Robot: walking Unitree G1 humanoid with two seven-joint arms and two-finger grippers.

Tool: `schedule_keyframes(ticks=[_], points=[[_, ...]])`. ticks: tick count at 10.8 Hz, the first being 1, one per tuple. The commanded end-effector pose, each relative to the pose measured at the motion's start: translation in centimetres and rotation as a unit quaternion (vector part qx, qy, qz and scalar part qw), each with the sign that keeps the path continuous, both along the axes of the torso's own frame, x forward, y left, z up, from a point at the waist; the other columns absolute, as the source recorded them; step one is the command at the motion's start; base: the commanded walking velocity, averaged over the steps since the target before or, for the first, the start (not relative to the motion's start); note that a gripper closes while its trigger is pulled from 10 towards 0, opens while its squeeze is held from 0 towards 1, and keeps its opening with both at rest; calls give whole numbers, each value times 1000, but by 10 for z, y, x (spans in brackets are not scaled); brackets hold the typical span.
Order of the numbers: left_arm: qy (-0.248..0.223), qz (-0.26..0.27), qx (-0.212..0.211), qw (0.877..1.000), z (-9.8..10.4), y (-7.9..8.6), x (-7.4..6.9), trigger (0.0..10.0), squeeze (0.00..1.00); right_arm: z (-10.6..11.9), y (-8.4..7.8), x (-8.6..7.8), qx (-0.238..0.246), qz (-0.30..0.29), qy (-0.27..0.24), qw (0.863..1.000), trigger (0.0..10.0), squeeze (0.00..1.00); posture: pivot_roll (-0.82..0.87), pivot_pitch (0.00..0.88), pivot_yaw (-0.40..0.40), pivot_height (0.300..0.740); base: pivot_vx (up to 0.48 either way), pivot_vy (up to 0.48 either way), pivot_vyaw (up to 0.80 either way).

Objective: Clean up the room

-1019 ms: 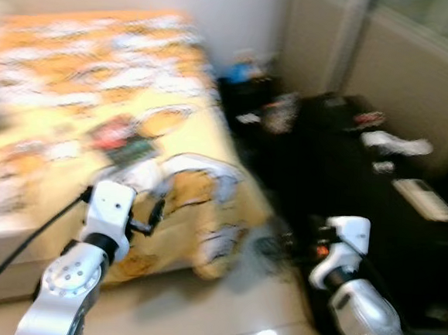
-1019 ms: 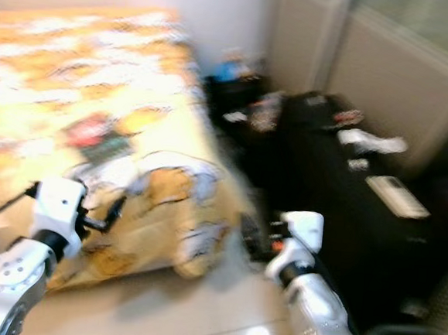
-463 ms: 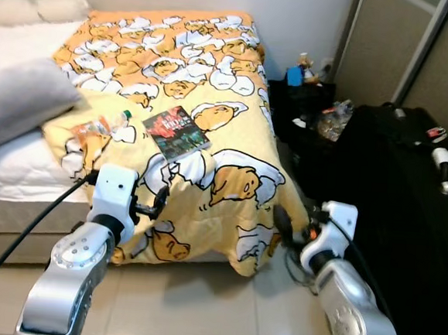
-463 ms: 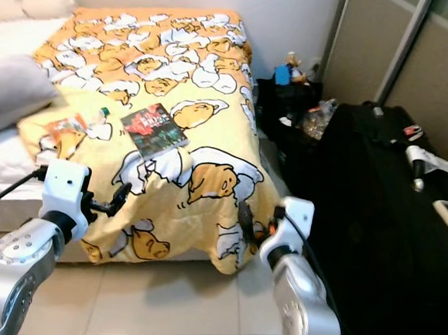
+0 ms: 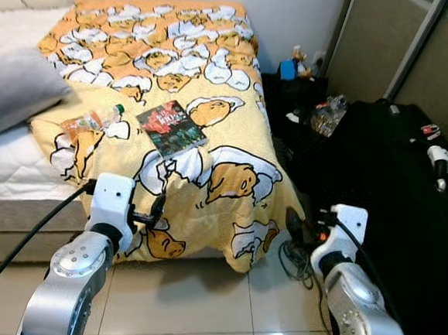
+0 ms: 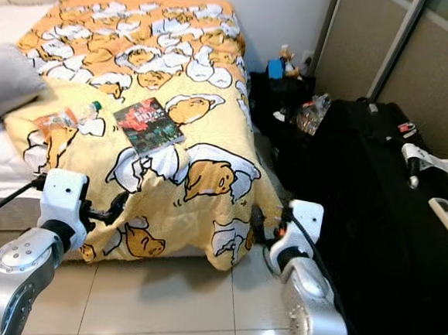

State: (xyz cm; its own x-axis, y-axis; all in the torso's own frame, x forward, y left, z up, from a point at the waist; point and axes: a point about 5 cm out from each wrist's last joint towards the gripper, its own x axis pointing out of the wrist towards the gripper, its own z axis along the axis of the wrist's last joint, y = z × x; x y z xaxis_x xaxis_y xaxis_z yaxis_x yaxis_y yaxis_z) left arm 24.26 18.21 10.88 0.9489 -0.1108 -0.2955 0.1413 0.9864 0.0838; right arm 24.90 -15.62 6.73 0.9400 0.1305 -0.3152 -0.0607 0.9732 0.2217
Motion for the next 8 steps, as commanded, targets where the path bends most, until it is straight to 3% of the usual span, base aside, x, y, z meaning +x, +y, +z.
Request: schedule_keyframes(ticks=[1,2,8], points=[[-5,5,4,1000,4,3,1,10000,0,4,2,0,5,9,-6,1000,10000,0,-69,0,31,740,0,0,0],[-3,7,7,1000,5,5,2,10000,0,5,3,1,3,-3,-9,1000,10000,0,-64,0,29,740,0,0,0],[-3,1,21,1000,10,9,5,10000,0,9,8,6,-28,-3,-25,999,10000,0,-55,0,41,740,0,274,0]])
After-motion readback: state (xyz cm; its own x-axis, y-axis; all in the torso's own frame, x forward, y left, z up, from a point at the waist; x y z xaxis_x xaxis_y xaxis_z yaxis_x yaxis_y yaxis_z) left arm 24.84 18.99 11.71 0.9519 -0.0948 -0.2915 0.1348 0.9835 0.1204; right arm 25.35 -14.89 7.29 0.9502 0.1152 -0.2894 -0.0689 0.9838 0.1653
